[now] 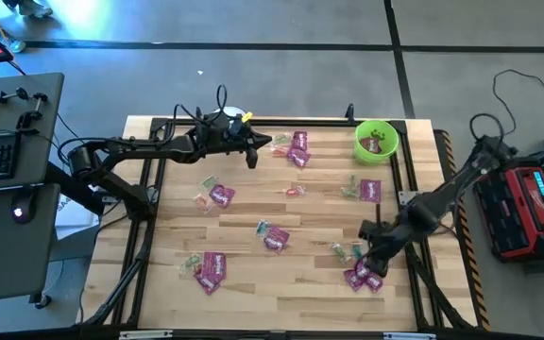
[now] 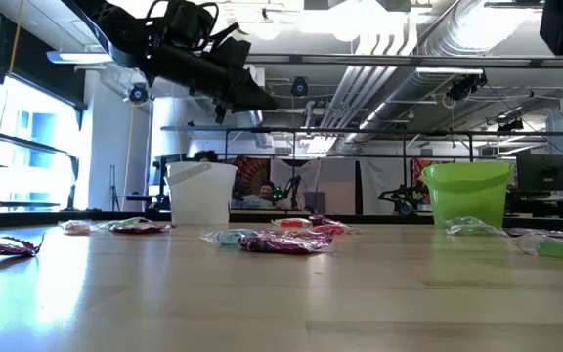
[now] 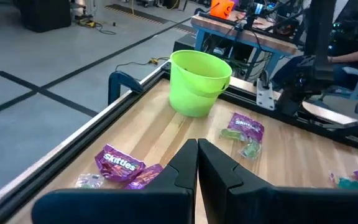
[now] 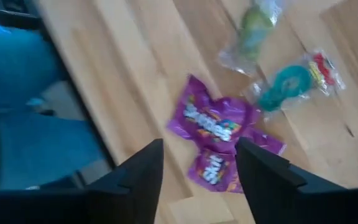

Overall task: Sort candy by brand, put in halloween buckets
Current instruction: Put the violet candy into the green bucket

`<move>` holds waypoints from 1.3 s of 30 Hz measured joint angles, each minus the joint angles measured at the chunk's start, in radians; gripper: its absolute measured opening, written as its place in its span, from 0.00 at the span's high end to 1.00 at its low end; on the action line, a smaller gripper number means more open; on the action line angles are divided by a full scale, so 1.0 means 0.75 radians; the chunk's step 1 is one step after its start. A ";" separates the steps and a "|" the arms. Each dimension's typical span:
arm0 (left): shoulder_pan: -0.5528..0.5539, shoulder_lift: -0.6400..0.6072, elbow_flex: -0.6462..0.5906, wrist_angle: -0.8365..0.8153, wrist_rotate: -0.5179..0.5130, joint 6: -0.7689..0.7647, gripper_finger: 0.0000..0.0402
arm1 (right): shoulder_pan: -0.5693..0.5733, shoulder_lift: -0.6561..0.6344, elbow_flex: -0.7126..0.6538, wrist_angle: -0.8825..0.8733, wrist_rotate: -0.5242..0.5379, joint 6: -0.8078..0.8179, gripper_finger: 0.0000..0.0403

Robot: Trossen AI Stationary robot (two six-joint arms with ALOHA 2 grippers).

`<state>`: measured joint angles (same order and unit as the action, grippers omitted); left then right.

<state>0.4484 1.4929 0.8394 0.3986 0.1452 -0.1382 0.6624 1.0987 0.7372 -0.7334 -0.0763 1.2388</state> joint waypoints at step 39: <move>0.048 0.000 -0.001 -0.029 0.151 0.061 0.99 | -0.004 0.560 0.004 0.159 -0.050 0.025 0.71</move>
<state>0.4843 1.4929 0.8391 0.3767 0.2584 -0.0925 0.6594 1.5188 0.7403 -0.6145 -0.1140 1.2579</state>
